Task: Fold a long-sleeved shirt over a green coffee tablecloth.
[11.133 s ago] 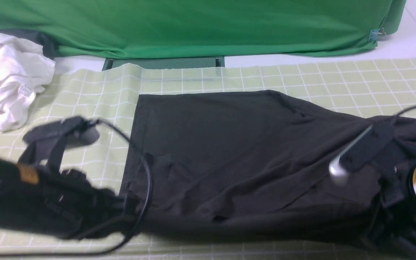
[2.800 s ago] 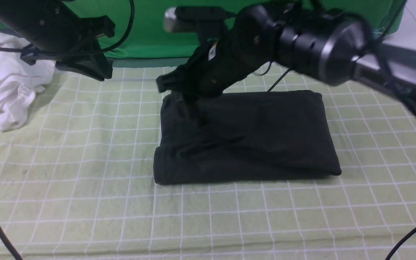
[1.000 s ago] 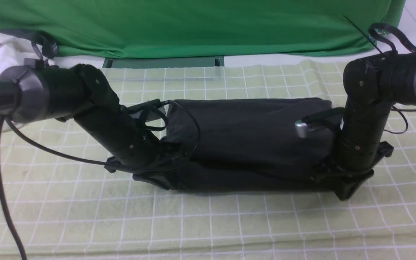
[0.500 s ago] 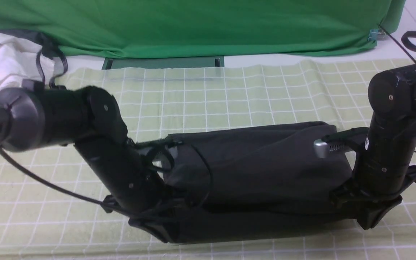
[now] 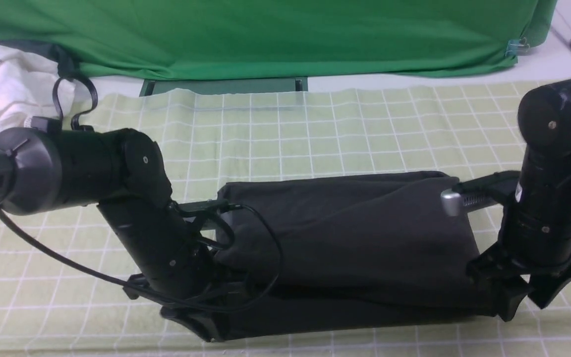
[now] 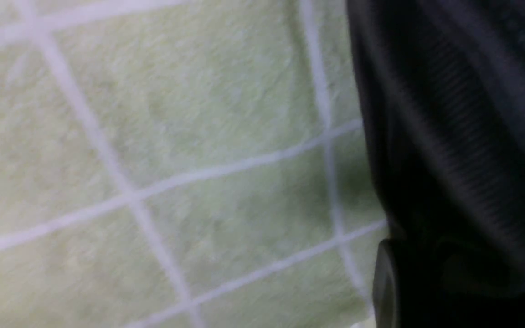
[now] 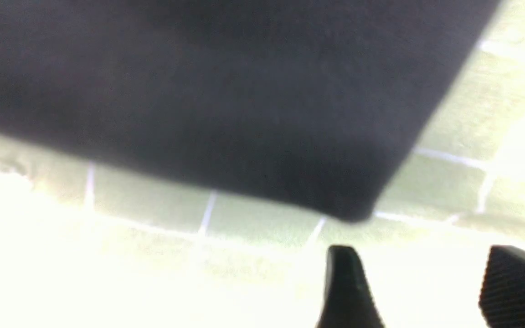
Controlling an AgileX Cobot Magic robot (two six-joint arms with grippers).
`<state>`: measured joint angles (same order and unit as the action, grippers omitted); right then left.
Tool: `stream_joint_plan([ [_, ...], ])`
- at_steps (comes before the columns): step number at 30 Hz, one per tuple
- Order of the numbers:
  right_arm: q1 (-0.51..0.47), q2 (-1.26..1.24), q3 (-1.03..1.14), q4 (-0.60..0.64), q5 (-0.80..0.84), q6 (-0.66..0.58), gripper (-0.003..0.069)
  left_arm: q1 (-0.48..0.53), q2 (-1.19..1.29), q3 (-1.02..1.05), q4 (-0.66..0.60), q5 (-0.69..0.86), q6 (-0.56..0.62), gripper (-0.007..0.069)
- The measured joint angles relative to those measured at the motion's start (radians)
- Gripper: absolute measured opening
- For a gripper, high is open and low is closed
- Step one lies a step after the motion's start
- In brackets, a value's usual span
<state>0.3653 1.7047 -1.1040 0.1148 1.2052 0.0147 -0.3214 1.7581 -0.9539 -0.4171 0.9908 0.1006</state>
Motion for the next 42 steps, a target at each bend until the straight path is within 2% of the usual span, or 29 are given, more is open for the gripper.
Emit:
stream_joint_plan([
  [2, 0.000, -0.024, 0.000, 0.000, 0.000, -0.004, 0.0384, 0.000, -0.007, 0.000, 0.015, 0.006, -0.010, 0.0152],
  [4, 0.000, -0.100, 0.000, 0.000, 0.000, -0.021, 0.0349, 0.000, -0.055, 0.001, 0.057, 0.013, -0.023, 0.0234],
  [5, 0.000, -0.107, 0.000, 0.000, 0.000, -0.023, 0.0340, 0.000, -0.064, 0.001, 0.058, 0.013, -0.023, 0.0241],
  [6, 0.000, -0.182, 0.000, 0.000, 0.000, -0.030, 0.0294, 0.001, -0.112, 0.001, 0.072, 0.016, -0.031, 0.0298],
  [7, 0.000, -0.190, 0.000, 0.000, 0.000, -0.033, 0.0288, 0.001, -0.118, 0.001, 0.074, 0.016, -0.031, 0.0298],
  [8, 0.000, -0.274, 0.000, 0.000, 0.000, -0.042, 0.0224, 0.001, -0.167, 0.001, 0.078, 0.025, -0.031, 0.0340],
  [9, 0.000, -0.316, 0.000, 0.000, 0.000, -0.044, 0.0190, 0.001, -0.206, 0.001, 0.077, 0.029, -0.031, 0.0360],
  [12, 0.000, -0.487, 0.000, 0.000, 0.003, -0.048, 0.0052, 0.001, -0.300, 0.001, 0.080, 0.030, -0.031, 0.0395],
  [14, 0.000, -0.609, 0.004, -0.002, 0.003, -0.049, 0.0015, 0.001, -0.361, 0.001, 0.080, 0.022, -0.031, 0.0406],
  [17, 0.000, -0.742, 0.020, -0.003, -0.009, -0.049, 0.0003, 0.001, -0.414, 0.001, 0.080, 0.006, -0.031, 0.0410],
  [19, 0.000, -0.939, 0.076, -0.005, -0.086, -0.049, 0.0001, 0.001, -0.479, 0.001, 0.080, -0.013, -0.031, 0.0413],
  [20, 0.000, -0.939, 0.076, -0.005, -0.094, -0.049, 0.0001, 0.001, -0.483, 0.001, 0.080, -0.013, -0.031, 0.0413],
  [22, 0.000, -1.057, 0.130, -0.005, -0.175, -0.059, 0.0001, 0.001, -0.507, 0.001, 0.080, -0.015, -0.031, 0.0412],
  [26, 0.000, -1.339, 0.359, -0.006, -0.445, -0.160, 0.0001, 0.001, -0.533, 0.001, 0.080, -0.029, -0.031, 0.0412],
  [34, 0.000, -1.441, 0.651, -0.006, -0.804, -0.180, 0.0001, 0.001, -0.535, 0.003, 0.079, -0.061, -0.031, 0.0412],
  [38, 0.000, -1.441, 0.694, -0.005, -0.929, -0.178, 0.0001, 0.001, -0.535, 0.004, 0.079, -0.069, -0.030, 0.0412],
  [42, 0.000, -1.441, 0.696, -0.005, -0.975, -0.178, 0.0008, 0.001, -0.535, 0.004, 0.080, -0.081, -0.020, 0.0412],
])
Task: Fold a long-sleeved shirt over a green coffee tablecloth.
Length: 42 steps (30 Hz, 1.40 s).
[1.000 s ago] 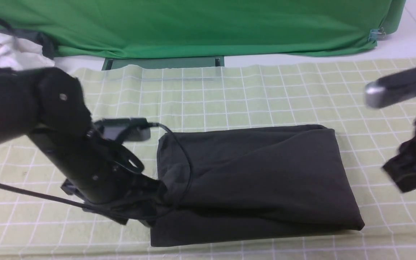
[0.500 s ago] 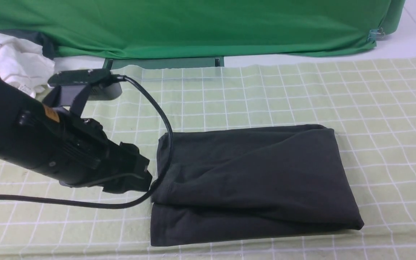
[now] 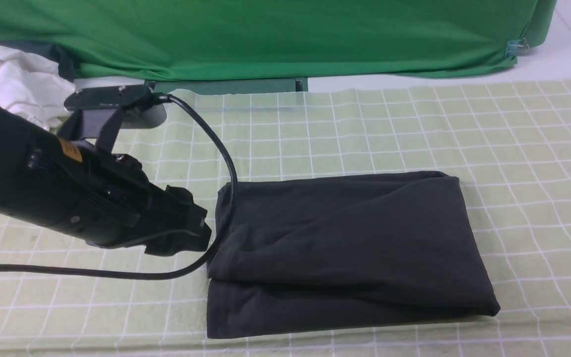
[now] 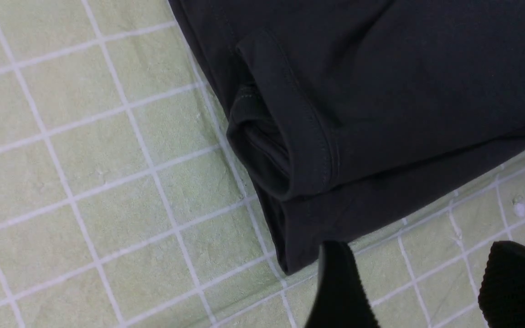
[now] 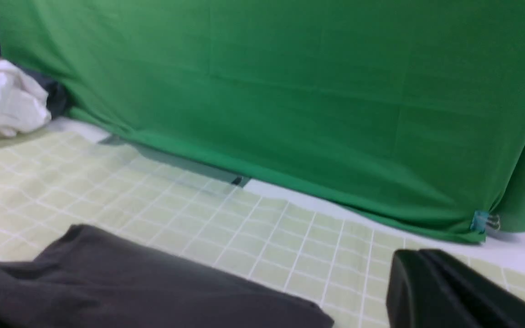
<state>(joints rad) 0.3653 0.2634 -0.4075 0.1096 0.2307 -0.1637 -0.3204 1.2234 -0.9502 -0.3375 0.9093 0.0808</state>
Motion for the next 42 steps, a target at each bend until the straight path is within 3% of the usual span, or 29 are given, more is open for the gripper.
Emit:
stream_joint_plan([
  [26, -0.012, -0.069, 0.061, -0.001, -0.015, 0.000, 0.0079, 0.000, 0.000, 0.001, 0.033, -0.073, 0.004, 0.0414],
  [36, -0.297, -0.230, 0.319, -0.058, -0.013, 0.000, 0.0104, 0.000, 0.000, 0.006, 0.033, -0.105, 0.004, 0.0414],
  [42, -0.358, -0.258, 0.408, -0.096, -0.007, 0.000, 0.0117, 0.000, 0.000, 0.006, 0.033, -0.107, 0.004, 0.0405],
])
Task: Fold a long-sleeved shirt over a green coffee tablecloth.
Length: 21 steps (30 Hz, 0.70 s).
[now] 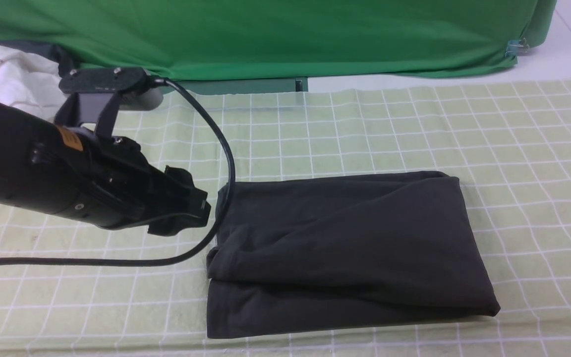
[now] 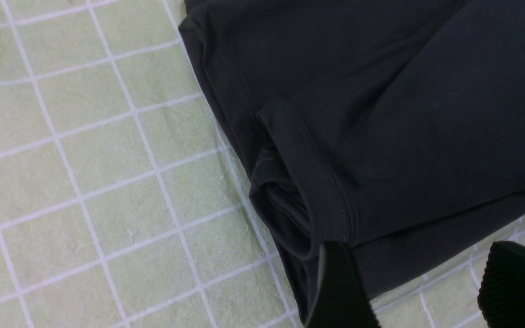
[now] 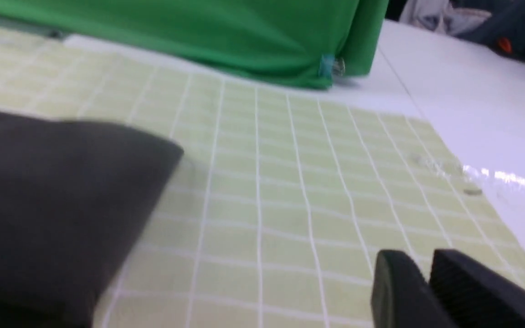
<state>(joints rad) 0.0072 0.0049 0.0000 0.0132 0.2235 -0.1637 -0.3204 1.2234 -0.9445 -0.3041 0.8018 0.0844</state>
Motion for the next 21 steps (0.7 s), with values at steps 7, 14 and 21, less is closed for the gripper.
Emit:
stream_joint_plan([
  [7, 0.000, -0.005, 0.008, -0.002, 0.003, 0.000, 0.0129, 0.000, -0.017, 0.000, -0.003, 0.027, 0.000, 0.0277],
  [14, 0.006, -0.005, 0.010, -0.003, 0.003, 0.000, 0.0139, 0.000, -0.145, 0.000, -0.010, 0.110, 0.000, 0.0052],
  [21, 0.008, -0.005, 0.010, -0.003, 0.003, 0.000, 0.0157, 0.000, -0.377, 0.010, 0.052, 0.193, 0.000, 0.0010],
])
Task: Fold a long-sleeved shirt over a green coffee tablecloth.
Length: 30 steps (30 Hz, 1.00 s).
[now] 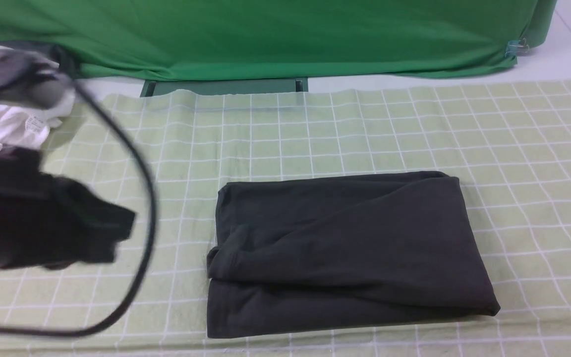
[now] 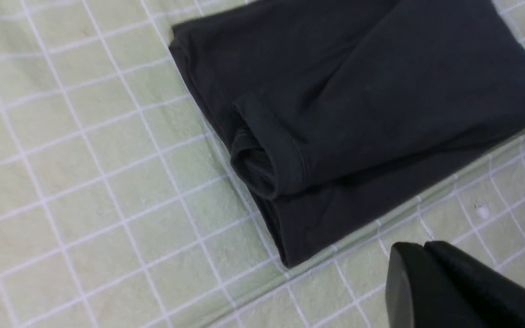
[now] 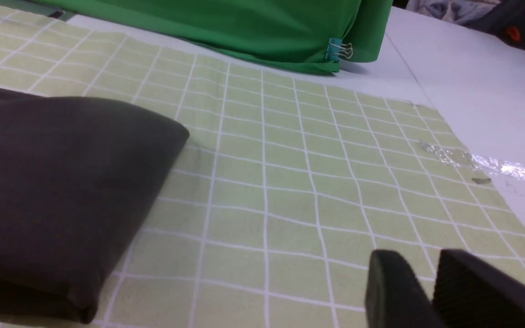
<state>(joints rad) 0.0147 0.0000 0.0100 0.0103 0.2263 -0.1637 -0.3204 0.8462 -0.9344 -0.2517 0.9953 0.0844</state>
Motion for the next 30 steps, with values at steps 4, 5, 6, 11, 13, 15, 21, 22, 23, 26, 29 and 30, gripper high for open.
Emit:
stream_joint_plan([
  [4, 0.000, 0.000, 0.000, 0.000, 0.000, 0.000, 0.0163, 0.000, -0.159, 0.062, 0.016, 0.010, 0.000, 0.0011],
  [5, 0.000, 0.000, 0.000, -0.001, 0.000, 0.000, 0.0166, 0.000, -0.212, 0.084, 0.016, 0.016, -0.004, 0.0011],
  [6, 0.000, 0.000, 0.000, -0.001, 0.000, 0.000, 0.0167, 0.000, -0.221, 0.092, 0.016, 0.017, -0.007, 0.0011],
  [11, 0.000, 0.000, 0.000, -0.001, 0.000, 0.002, 0.0178, 0.000, -0.441, 0.140, 0.015, 0.016, -0.064, 0.0011],
  [13, 0.000, 0.000, 0.000, -0.002, 0.000, 0.009, 0.0181, 0.000, -0.494, 0.145, 0.016, -0.008, -0.074, 0.0011],
  [15, 0.000, 0.000, 0.000, -0.002, 0.000, 0.017, 0.0185, 0.000, -0.525, 0.164, 0.014, -0.079, -0.074, 0.0011],
  [21, 0.000, 0.000, 0.000, -0.002, 0.001, 0.024, 0.0187, 0.000, -0.556, 0.352, 0.017, -0.553, -0.039, 0.0011],
  [22, 0.000, 0.000, 0.000, -0.002, 0.001, 0.024, 0.0187, 0.000, -0.554, 0.397, 0.019, -0.657, -0.007, 0.0011],
  [23, 0.000, 0.000, 0.000, -0.002, 0.001, 0.024, 0.0187, 0.000, -0.550, 0.426, 0.022, -0.722, 0.009, 0.0013],
  [26, 0.000, 0.000, 0.000, -0.002, 0.001, 0.024, 0.0187, 0.000, -0.536, 0.509, 0.026, -0.914, 0.058, 0.0013],
  [29, 0.000, 0.000, 0.000, -0.002, 0.001, 0.024, 0.0187, 0.000, -0.528, 0.563, 0.041, -0.981, 0.071, 0.0013],
  [30, 0.000, 0.000, 0.000, -0.002, 0.001, 0.024, 0.0188, 0.000, -0.528, 0.581, 0.046, -0.982, 0.073, 0.0013],
])
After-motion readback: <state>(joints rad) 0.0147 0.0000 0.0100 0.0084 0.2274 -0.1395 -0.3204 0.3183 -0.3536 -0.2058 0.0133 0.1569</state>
